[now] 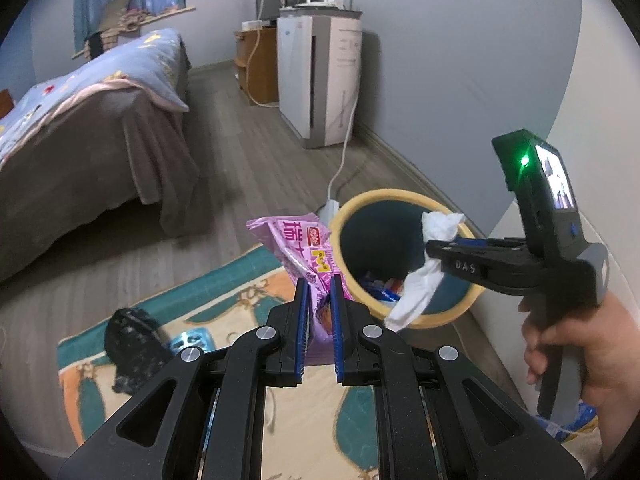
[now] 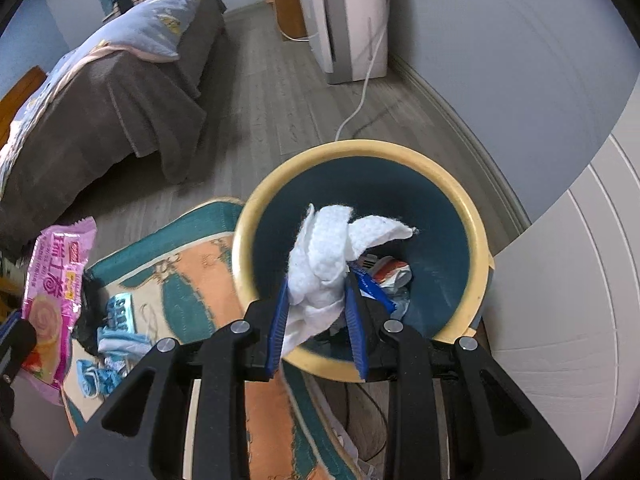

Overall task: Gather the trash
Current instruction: 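Lift the pink wrapper and tissue and carry them over the teal bin, then open both tools over the teal bin to drop wrapper and tissue, then move both open tools back over the black bag and masks, then grasp the black plastic bag with left tool while right tool grasps a blue mask, then lift the black bag and blue mask and carry them toward the teal bin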

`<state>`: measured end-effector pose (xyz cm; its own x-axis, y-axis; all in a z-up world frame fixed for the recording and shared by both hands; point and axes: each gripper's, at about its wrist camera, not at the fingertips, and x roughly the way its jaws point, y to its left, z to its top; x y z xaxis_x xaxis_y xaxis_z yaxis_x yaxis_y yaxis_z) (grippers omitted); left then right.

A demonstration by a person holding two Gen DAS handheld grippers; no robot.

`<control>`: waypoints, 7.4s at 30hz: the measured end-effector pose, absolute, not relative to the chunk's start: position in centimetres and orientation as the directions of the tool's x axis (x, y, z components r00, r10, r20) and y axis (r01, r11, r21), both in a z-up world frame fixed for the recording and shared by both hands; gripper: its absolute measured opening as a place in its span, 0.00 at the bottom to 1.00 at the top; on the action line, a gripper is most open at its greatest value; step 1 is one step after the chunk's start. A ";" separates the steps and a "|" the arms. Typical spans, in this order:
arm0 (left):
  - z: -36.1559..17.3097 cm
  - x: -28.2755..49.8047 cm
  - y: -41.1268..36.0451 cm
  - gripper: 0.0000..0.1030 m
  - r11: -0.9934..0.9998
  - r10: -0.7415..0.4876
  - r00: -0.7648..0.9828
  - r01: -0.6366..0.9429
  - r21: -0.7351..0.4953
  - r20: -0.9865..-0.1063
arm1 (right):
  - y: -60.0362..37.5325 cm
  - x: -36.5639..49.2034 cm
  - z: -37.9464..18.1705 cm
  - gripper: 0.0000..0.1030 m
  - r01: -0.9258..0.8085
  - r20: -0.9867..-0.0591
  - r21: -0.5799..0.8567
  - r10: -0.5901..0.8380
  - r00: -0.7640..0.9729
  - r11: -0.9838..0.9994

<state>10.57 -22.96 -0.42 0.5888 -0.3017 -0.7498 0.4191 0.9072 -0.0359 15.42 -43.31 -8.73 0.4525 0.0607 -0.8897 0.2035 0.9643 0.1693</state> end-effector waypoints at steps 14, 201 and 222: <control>-3.8 15.4 -27.8 0.12 0.855 -0.360 0.533 0.517 -0.042 -0.766 | -47.2 16.3 -10.0 0.26 0.324 -0.895 0.116 -0.044 0.445 0.939; -15.3 14.1 -1.3 0.13 0.976 0.078 0.387 0.161 0.150 -0.919 | -19.5 19.1 -15.7 0.11 -0.313 -0.925 0.225 0.303 0.227 0.923; -1.9 10.0 -2.9 0.04 0.983 -0.159 0.655 0.173 -0.059 -0.739 | -26.1 15.7 -5.6 0.11 -0.218 -0.857 0.309 0.370 0.359 0.926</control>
<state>10.05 -2.90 -1.86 0.6545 -0.1594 -0.7390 0.1733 0.9831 -0.0586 15.72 -26.05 -5.63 0.3586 0.3701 -0.8570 -0.2177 0.9259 0.3087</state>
